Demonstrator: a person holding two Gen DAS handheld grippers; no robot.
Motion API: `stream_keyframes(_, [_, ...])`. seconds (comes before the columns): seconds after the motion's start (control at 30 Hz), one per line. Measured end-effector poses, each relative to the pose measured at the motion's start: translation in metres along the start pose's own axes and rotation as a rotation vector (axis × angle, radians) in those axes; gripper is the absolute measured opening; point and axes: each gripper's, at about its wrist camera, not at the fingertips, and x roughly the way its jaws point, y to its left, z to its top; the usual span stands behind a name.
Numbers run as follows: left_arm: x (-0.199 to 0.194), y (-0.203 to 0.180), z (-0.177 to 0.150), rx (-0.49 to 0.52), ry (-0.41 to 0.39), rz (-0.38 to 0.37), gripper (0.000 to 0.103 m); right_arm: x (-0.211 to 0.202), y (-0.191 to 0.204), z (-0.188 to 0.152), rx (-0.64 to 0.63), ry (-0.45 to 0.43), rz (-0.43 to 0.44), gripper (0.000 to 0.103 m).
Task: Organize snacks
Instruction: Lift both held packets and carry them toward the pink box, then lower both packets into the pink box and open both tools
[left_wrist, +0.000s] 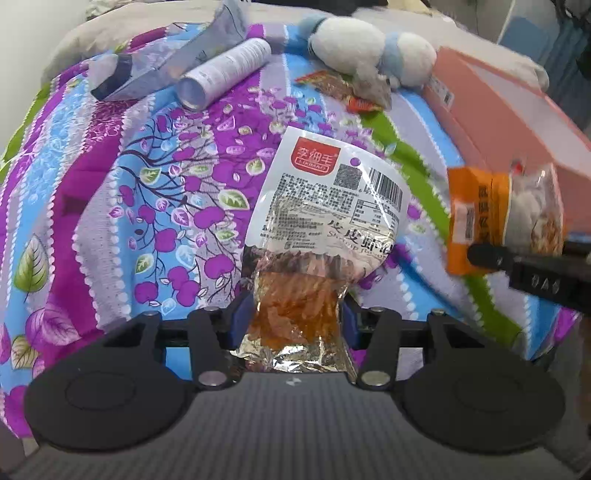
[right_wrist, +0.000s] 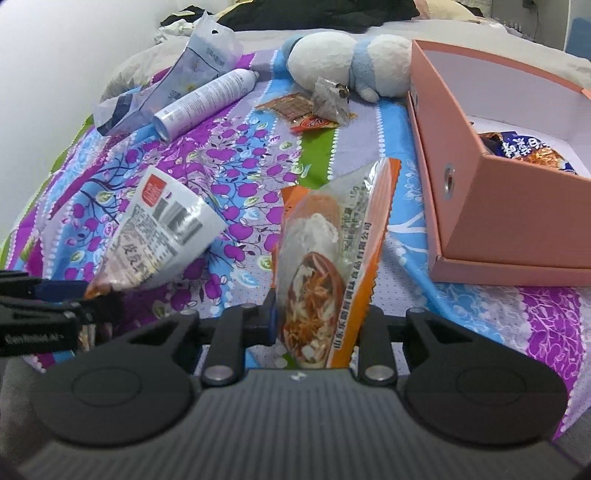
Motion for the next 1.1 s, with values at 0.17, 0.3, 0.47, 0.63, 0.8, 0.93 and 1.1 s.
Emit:
stream_keyframes(0.17, [-0.025,-0.002,0.008,-0.062,-0.038,-0.032,0.054,-0.014,0.000,0.001,0.012,-0.012,0.004,0.027])
stream_keyframes(0.3, [-0.044,-0.004,0.014,-0.108,-0.065,-0.060,0.054,-0.030,0.000,0.005,0.017,-0.031,0.010,0.027])
stream_keyframes(0.47, [-0.066,-0.009,0.023,-0.151,-0.087,-0.058,0.054,-0.056,0.002,0.014,0.023,-0.065,0.026,0.027])
stream_keyframes(0.63, [-0.087,-0.015,0.031,-0.204,-0.108,-0.078,0.052,-0.085,0.002,0.027,0.030,-0.105,0.034,0.027])
stream_keyframes(0.8, [-0.099,-0.023,0.035,-0.225,-0.126,-0.115,0.038,-0.110,0.001,0.036,0.029,-0.147,0.045,0.027])
stream_keyframes(0.93, [-0.102,-0.030,0.036,-0.230,-0.129,-0.141,0.029,-0.122,-0.001,0.040,0.035,-0.165,0.056,0.027])
stream_keyframes(1.1, [-0.113,-0.039,0.040,-0.227,-0.153,-0.167,0.026,-0.128,-0.008,0.043,0.050,-0.176,0.045,0.027])
